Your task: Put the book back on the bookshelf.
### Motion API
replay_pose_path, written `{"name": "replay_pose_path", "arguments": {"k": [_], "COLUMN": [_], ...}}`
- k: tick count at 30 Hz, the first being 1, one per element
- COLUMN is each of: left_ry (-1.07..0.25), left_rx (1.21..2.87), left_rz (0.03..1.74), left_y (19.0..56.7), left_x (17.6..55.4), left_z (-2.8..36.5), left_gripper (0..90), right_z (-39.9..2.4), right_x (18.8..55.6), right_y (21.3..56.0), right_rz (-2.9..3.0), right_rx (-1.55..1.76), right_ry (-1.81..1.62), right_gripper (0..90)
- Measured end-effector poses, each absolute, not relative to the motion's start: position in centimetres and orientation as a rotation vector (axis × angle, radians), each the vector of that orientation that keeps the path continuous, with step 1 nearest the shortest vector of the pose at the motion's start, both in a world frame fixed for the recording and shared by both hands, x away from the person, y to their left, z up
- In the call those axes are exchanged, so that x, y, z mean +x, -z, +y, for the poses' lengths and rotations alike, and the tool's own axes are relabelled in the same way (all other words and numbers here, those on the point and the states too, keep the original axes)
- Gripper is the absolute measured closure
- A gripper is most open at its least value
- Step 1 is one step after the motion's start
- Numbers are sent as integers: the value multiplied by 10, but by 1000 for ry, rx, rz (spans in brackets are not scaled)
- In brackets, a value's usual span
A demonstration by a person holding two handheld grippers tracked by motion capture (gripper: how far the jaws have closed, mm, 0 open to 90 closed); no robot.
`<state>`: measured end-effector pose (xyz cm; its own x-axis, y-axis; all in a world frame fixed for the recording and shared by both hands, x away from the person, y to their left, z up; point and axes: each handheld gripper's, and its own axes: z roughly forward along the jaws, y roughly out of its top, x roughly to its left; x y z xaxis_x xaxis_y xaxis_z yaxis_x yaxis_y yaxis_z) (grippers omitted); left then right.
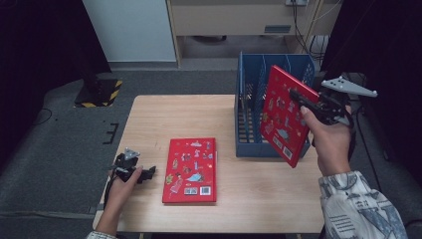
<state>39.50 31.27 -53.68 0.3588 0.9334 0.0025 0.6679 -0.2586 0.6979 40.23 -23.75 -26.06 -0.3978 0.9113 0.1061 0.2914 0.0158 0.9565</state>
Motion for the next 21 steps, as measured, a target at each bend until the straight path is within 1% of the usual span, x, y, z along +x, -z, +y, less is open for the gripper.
{"name": "replay_pose_path", "arguments": {"k": [7,14,21], "left_ry": [-564,-563,-564], "left_rx": [2025,2020,2022], "left_rz": [1382,1380,1380], "left_y": [537,537,537], "left_x": [395,395,395], "left_z": [313,313,312], "left_gripper": [0,0,0], "right_z": [-234,-230,-230], "right_x": [432,462,481], "right_y": [266,278,283], "right_rz": [1686,1667,1647], "right_rx": [1253,1304,1343], "right_ry": [-1310,-1276,-1266], "right_gripper": [789,789,789]}}
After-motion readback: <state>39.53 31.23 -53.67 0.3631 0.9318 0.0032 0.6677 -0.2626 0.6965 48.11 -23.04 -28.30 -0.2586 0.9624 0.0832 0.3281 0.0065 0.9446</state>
